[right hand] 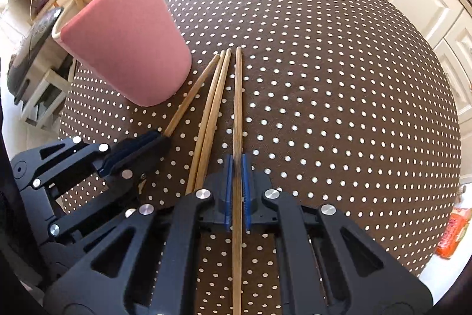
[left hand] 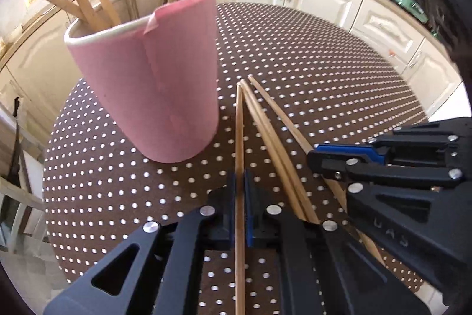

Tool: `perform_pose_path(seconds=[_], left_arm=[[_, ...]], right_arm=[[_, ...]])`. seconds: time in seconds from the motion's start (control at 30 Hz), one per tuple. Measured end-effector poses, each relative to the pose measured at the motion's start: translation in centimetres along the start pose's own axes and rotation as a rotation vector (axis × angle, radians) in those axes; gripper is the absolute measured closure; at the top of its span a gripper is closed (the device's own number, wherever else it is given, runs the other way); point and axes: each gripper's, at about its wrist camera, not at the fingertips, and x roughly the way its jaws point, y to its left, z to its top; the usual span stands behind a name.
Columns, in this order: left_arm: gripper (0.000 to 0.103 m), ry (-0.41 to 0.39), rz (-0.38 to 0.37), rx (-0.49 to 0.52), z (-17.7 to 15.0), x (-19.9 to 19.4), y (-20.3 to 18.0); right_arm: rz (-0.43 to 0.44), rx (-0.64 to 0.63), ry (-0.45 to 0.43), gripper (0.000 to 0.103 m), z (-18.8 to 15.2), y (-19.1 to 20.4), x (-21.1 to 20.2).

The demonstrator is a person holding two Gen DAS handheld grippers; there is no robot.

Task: Organize utensils
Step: 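Lift the held chopsticks with the right gripper above the pink cup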

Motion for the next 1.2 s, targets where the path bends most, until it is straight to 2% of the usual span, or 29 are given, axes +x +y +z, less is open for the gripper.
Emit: perform_pose_path(seconds=[0.27,0.67,0.93,1.2], left_arm=[[0.097,-0.165,-0.101,0.034,-0.9,-4.0,-1.0],[0.097,-0.501,-0.261,0.082,-2.5,-12.7,-1.8],[0.097,-0.695,-0.287,0.009,-3.4,-16.8,0.3],[0.097,-0.868,-0.235,-0.078,-3.3,-19.7,3.5]], right_arm=[[0.087,0.043,-0.137,0.096,-2.1,-1.5,-3.6],[0.185,0.072,-0.484,0.096,-5.9,-1.5,-12.3],[0.23,0.116,-0.701,0.096,-5.8,-1.8,-16.4],[0.26,0.052,-0.895,0.096,-4.9,0.7,-18.5]])
